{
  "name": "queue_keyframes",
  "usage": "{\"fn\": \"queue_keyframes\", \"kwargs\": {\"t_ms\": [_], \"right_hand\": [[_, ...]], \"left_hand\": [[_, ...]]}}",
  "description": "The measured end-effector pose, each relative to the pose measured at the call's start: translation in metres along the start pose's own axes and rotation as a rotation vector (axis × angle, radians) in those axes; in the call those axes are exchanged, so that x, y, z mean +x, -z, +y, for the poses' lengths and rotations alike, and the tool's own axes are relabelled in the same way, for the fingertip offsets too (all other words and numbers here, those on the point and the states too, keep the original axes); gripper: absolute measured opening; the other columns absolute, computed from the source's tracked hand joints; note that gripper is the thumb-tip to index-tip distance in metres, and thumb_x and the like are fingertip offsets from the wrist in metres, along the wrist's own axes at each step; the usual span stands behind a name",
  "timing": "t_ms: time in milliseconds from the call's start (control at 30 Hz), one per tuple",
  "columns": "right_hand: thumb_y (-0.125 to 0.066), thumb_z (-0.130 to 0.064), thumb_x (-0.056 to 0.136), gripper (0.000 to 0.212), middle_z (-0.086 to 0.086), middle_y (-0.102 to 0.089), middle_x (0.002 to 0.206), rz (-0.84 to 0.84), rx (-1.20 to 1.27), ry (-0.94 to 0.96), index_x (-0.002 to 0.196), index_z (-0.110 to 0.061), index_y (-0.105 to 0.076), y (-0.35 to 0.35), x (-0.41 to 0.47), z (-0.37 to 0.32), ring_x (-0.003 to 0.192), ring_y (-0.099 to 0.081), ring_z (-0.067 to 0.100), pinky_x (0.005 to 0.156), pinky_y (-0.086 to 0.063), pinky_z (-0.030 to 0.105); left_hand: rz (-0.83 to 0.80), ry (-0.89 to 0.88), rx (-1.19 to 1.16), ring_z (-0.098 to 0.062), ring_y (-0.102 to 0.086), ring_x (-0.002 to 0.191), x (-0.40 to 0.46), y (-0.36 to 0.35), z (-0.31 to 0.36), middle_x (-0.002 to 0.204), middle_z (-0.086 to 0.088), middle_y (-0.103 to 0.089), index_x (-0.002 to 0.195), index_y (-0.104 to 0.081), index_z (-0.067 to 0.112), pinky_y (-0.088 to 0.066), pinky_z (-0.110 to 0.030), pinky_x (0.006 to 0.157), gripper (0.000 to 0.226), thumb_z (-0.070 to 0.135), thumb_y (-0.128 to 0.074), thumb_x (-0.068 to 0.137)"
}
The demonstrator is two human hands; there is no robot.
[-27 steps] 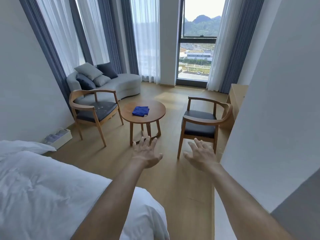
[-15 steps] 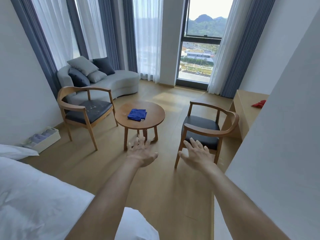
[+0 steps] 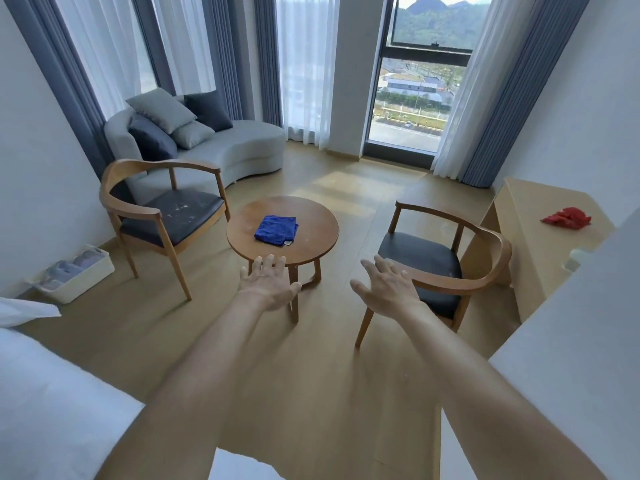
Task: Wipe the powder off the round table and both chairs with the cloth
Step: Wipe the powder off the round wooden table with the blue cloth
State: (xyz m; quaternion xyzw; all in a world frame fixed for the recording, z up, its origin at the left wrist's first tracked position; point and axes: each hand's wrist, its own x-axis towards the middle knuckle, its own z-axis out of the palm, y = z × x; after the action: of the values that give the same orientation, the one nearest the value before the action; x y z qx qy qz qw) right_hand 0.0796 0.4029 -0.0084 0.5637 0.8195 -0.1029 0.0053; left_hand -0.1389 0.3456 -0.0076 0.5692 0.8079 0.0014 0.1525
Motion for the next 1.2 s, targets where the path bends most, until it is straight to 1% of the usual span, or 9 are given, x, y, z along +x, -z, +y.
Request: {"fn": "queue_keyframes", "kwargs": {"t_ms": [133, 300, 433, 633, 767, 933, 1067, 1200], "right_hand": [[-0.032, -0.057, 0.098, 0.064, 0.005, -0.011, 0.162, -0.022, 0.006, 0.049, 0.152, -0.026, -0.019, 0.000, 0.066, 0.010, 0.148, -0.011, 0.029, 0.118, -0.015, 0.054], [-0.032, -0.056, 0.098, 0.063, 0.006, -0.012, 0.161, -0.068, -0.004, 0.167, 0.152, -0.025, -0.020, 0.000, 0.159, 0.020, 0.147, -0.014, 0.029, 0.116, -0.016, 0.052], [-0.032, -0.058, 0.097, 0.064, 0.006, -0.013, 0.161, -0.109, 0.006, 0.236, 0.151, -0.026, -0.021, -0.002, 0.230, 0.028, 0.147, -0.015, 0.028, 0.115, -0.019, 0.051], [-0.033, -0.054, 0.098, 0.063, 0.007, -0.012, 0.161, -0.185, 0.029, 0.299, 0.152, -0.024, -0.021, -0.009, 0.300, 0.010, 0.147, -0.014, 0.028, 0.115, -0.019, 0.048], [-0.035, -0.053, 0.098, 0.062, 0.008, -0.014, 0.161, -0.217, 0.030, 0.378, 0.150, -0.022, -0.024, -0.022, 0.337, -0.028, 0.146, -0.017, 0.028, 0.114, -0.020, 0.049], [-0.035, -0.054, 0.097, 0.064, 0.007, -0.015, 0.160, -0.243, 0.033, 0.457, 0.151, -0.022, -0.023, -0.046, 0.389, -0.078, 0.146, -0.016, 0.027, 0.115, -0.021, 0.048], [-0.035, -0.054, 0.097, 0.064, 0.007, -0.016, 0.160, -0.224, 0.023, 0.424, 0.151, -0.022, -0.023, -0.063, 0.449, -0.109, 0.146, -0.017, 0.026, 0.113, -0.021, 0.045], [-0.034, -0.054, 0.097, 0.062, 0.007, -0.016, 0.160, -0.257, 0.053, 0.320, 0.150, -0.023, -0.023, -0.079, 0.506, -0.135, 0.146, -0.016, 0.028, 0.114, -0.021, 0.046]], "left_hand": [[-0.011, 0.067, 0.002, -0.025, 0.000, 0.147, 0.051, -0.002, 0.005, 0.160, -0.004, -0.004, 0.152, -0.010, 0.022, -0.005, -0.050, 0.118, 0.074, 0.055, -0.039, 0.092], [-0.016, 0.174, -0.017, -0.025, 0.000, 0.147, 0.120, 0.000, 0.016, 0.160, -0.005, -0.005, 0.152, -0.008, 0.022, -0.007, -0.051, 0.118, 0.075, 0.056, -0.038, 0.092], [-0.027, 0.264, -0.054, -0.025, -0.001, 0.147, 0.165, 0.007, 0.025, 0.160, -0.005, -0.007, 0.152, -0.010, 0.022, -0.007, -0.050, 0.118, 0.076, 0.055, -0.041, 0.091], [-0.019, 0.336, -0.084, -0.024, -0.002, 0.147, 0.212, 0.017, 0.020, 0.160, -0.004, -0.008, 0.152, -0.011, 0.023, -0.006, -0.049, 0.118, 0.074, 0.053, -0.041, 0.091], [-0.025, 0.387, -0.108, -0.023, 0.000, 0.147, 0.237, 0.021, -0.003, 0.160, -0.003, -0.005, 0.153, -0.009, 0.023, -0.005, -0.048, 0.119, 0.075, 0.053, -0.041, 0.092], [-0.043, 0.425, -0.115, -0.024, -0.004, 0.147, 0.285, 0.021, -0.048, 0.160, -0.004, -0.008, 0.152, -0.011, 0.021, -0.008, -0.049, 0.118, 0.074, 0.053, -0.041, 0.092], [-0.058, 0.404, -0.100, -0.026, -0.007, 0.146, 0.349, 0.022, -0.096, 0.159, -0.006, -0.012, 0.152, -0.013, 0.020, -0.012, -0.051, 0.117, 0.075, 0.054, -0.042, 0.092], [-0.086, 0.345, -0.099, -0.025, -0.008, 0.146, 0.417, 0.028, -0.139, 0.159, -0.006, -0.012, 0.152, -0.013, 0.020, -0.014, -0.051, 0.117, 0.074, 0.054, -0.042, 0.092]]}}
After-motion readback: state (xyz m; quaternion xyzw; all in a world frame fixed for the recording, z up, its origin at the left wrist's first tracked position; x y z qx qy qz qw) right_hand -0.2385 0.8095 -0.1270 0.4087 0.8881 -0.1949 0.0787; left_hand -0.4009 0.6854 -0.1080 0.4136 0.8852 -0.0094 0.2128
